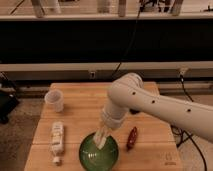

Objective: Place the white sponge in the ceramic bowl

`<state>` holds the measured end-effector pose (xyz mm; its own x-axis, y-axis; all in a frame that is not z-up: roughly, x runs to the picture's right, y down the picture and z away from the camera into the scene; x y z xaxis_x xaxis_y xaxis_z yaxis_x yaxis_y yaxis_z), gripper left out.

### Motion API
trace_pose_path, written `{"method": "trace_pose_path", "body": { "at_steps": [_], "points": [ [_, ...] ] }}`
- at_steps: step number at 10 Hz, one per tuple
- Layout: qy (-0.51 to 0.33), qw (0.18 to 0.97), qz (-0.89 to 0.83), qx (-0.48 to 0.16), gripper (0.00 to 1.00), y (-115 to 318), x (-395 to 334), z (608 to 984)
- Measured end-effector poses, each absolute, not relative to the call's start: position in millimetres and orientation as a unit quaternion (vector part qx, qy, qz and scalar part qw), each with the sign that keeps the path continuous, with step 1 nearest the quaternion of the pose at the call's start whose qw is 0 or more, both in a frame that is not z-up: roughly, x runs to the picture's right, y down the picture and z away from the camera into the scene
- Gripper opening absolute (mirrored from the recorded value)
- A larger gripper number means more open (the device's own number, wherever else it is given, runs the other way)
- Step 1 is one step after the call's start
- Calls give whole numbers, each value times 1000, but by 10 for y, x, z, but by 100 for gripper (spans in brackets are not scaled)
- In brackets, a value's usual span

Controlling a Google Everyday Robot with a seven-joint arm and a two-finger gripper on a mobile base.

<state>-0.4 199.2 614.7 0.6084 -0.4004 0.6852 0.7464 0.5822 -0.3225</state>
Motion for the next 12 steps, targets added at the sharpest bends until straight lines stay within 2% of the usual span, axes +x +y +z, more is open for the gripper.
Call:
{"method": "trace_pose_path", "body": {
  "at_steps": [7, 8, 12],
  "points": [
    [-282, 840, -329, -327, 75, 2229, -13, 6392],
    [-282, 839, -329, -329, 79, 2240, -19, 6405],
    [-271, 837, -331, -342, 80, 2276, 26, 6474]
  ]
}}
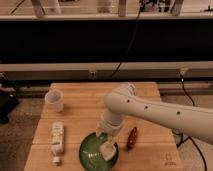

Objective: Place the white sponge in the ceramic bowl

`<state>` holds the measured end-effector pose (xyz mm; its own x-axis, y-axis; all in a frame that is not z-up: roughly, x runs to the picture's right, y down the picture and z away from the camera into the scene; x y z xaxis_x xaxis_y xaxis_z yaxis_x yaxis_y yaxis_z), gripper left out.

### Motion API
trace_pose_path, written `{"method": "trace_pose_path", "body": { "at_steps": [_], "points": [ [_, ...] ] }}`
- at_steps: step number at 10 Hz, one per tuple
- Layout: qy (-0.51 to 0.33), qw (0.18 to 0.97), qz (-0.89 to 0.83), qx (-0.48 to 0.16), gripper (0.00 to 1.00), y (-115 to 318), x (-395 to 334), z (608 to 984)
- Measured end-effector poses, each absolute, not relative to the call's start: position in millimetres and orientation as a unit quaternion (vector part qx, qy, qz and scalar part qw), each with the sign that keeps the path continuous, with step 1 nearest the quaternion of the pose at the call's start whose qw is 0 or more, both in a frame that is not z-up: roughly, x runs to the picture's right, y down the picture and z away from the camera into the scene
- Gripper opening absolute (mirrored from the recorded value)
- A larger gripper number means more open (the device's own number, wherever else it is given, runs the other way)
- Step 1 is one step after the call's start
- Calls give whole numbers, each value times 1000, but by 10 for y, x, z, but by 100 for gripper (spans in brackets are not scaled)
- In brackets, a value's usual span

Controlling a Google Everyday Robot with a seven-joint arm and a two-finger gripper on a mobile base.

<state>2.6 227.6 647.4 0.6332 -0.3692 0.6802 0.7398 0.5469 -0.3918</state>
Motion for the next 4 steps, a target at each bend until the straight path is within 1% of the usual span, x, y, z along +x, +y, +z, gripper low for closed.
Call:
{"method": "trace_pose_path", "body": {
  "at_steps": [2, 3, 4],
  "points": [
    [-264, 840, -327, -344, 80, 2262, 89, 6500],
    [-269, 838, -324, -346, 77, 2286, 105, 6495],
    [-271, 838, -324, -345, 69, 2298, 17, 6495]
  ]
}}
